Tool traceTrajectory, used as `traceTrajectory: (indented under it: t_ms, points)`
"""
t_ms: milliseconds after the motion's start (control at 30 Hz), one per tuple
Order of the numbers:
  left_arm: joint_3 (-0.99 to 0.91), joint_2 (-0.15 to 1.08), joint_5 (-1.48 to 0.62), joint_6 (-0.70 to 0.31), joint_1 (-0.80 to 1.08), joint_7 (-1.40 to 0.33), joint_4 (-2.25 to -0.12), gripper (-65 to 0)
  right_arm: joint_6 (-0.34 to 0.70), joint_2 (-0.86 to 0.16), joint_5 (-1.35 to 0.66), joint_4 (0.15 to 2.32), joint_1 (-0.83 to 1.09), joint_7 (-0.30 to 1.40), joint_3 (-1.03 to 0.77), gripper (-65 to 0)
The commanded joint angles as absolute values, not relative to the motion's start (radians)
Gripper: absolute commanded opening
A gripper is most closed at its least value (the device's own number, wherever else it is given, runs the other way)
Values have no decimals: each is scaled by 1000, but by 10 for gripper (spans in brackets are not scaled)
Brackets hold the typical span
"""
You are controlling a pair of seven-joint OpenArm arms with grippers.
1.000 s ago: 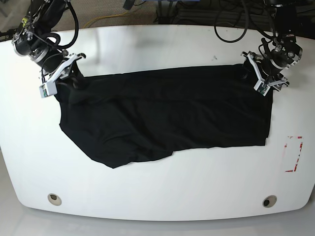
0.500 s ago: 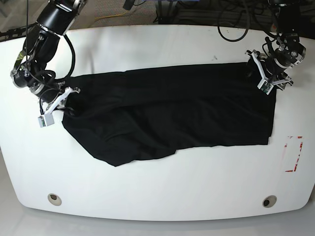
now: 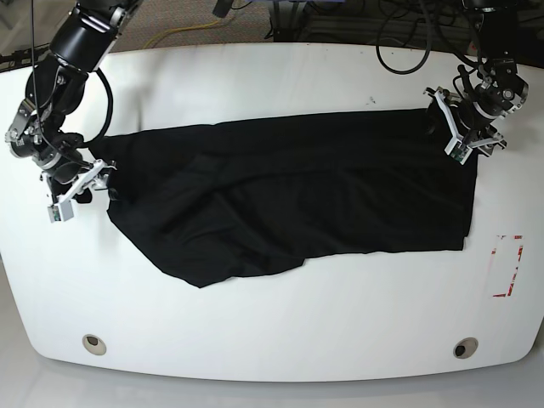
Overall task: Fold the T-shirt properly
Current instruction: 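Drag the shirt edge back toward the robot with both grippers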
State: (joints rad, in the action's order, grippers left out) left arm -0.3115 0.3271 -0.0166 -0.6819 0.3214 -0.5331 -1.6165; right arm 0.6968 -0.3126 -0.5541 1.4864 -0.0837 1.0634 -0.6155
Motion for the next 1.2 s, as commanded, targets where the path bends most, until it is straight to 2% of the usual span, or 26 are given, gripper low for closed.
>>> traceTrajectory:
  t_ms: [0,200,367,633,700,800,1033,1167]
  points:
    - [-314,338,12,-682,325,-565,-1646,-229,698,-371,-570,1570,-13,1041,-624,-185]
    - [-314,334,8,-684,331,-573,-1770,-226,698,-372,-570,1575,91,1040,-680,-200]
    - [-398,321,-111,-684,328,-674,-1865,-224,698,-348,-527,1535,122,964,-684,-200]
    - [-536,328,-252,-684,332,-753,-1805,-221,698,-318,-487,1440,96,935,-682,-209]
    - [-552,328,-259,-684,332,-753,-1762,-221,698,-309,-487,1412,87,934,-682,-239]
    - [-555,326,-259,-684,328,-753,-1698,-221,698,-303,-489,1383,84,917,-682,-336]
    - [-547,305,-259,-684,323,-753,-1633,-222,698,-283,-487,1383,85,911,-680,-463]
    - [-547,297,-257,-684,314,-753,-1563,-228,698,-283,-489,1383,88,911,-680,-602]
